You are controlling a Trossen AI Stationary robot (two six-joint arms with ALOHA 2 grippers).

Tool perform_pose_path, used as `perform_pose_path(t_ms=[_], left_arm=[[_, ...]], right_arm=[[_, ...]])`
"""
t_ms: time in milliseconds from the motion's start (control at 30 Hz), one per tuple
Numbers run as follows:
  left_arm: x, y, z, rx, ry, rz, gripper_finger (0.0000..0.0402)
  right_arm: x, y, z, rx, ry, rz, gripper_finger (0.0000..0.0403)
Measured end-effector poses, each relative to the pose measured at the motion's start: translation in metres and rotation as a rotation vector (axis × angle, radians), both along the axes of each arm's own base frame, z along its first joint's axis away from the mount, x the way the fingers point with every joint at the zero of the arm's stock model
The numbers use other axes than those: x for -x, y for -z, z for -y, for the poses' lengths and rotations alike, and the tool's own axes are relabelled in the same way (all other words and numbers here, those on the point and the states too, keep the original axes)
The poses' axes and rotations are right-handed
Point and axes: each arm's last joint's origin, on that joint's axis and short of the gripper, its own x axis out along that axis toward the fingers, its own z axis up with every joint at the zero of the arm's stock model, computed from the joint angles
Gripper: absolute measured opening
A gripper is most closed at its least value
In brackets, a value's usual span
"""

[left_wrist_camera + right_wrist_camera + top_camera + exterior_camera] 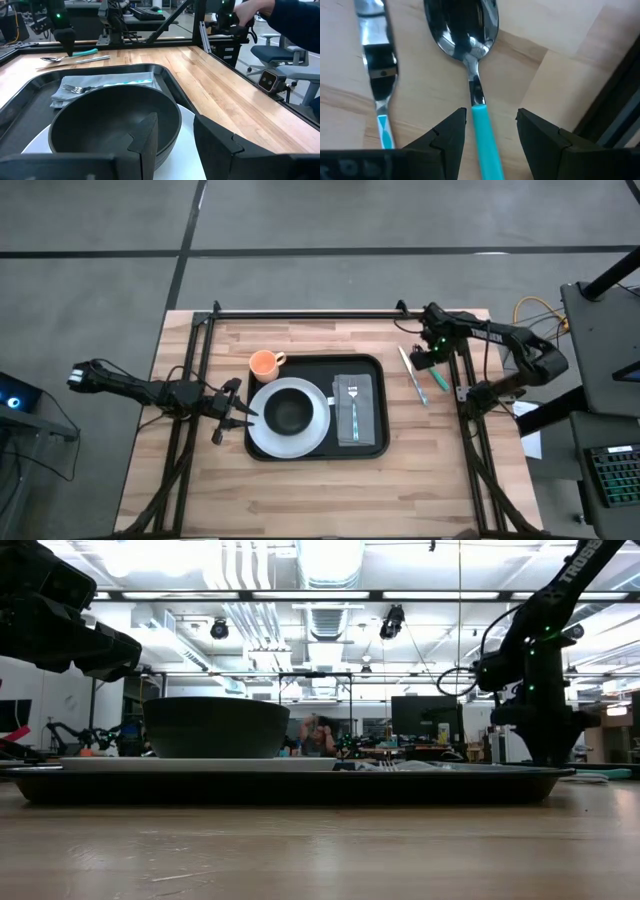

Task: Set up tray
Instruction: Put the blue spoon to the left of the white and blue fork on the gray napkin on the black serving tray

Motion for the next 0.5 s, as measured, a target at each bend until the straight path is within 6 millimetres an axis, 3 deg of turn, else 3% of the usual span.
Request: perform_pose_path(t_ms=[267, 500], left_arm=[[0.0, 0.0, 0.0, 0.0, 0.0, 0.0, 0.0109], [0.0, 0.0, 0.0, 0.0, 0.0, 0.0, 0.0109]], right_arm=[[-0.002, 0.013, 0.003, -0.06, -0.007, -0.035, 0.0162], [-0.003, 0.016, 0.004, -0.076, -0.014, -0.039, 0.0124]])
